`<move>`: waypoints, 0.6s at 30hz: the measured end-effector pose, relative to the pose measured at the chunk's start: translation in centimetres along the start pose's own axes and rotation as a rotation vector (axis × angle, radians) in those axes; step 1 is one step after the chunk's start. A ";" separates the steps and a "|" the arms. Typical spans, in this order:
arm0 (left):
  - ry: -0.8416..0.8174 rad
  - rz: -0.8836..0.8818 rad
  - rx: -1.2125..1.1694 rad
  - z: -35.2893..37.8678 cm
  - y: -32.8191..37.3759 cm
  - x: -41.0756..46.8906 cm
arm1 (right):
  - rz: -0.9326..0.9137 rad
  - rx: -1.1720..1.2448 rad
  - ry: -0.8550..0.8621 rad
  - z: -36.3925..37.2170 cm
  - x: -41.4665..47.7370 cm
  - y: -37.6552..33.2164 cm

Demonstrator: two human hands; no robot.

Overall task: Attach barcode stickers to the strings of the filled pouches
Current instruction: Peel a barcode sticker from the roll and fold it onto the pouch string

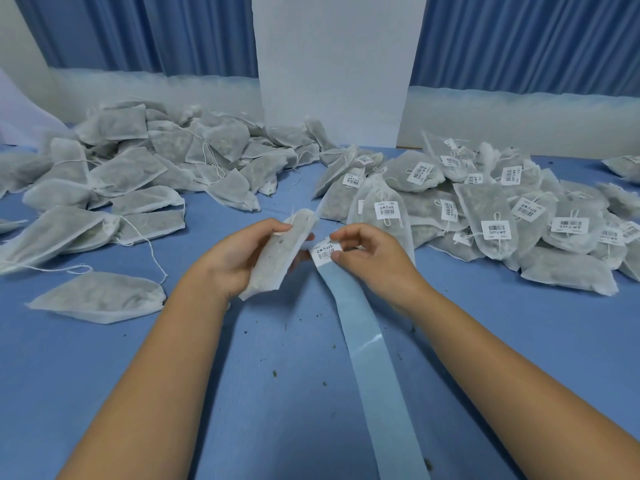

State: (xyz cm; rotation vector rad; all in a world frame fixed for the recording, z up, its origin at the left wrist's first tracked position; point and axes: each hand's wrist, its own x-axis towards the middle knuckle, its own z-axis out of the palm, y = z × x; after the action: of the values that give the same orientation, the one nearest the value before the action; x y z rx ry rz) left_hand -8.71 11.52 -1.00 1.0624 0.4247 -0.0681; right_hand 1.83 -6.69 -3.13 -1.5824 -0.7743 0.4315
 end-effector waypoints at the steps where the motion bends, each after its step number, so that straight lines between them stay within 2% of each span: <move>1: -0.023 -0.006 -0.035 0.0 0.0 0.1 | -0.011 -0.021 -0.012 0.1 -0.1 0.1; 8: -0.029 -0.008 -0.044 0.3 -0.5 0.4 | -0.082 -0.140 0.025 0.2 0.1 0.4; 18: -0.067 -0.020 -0.026 -0.2 -0.6 0.8 | -0.085 -0.127 -0.006 0.0 0.0 0.1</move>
State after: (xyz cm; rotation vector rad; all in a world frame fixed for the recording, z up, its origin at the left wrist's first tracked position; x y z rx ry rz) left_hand -8.16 11.50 -1.93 1.0273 0.3750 -0.1157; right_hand 1.83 -6.69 -3.27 -1.6601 -0.8845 0.3305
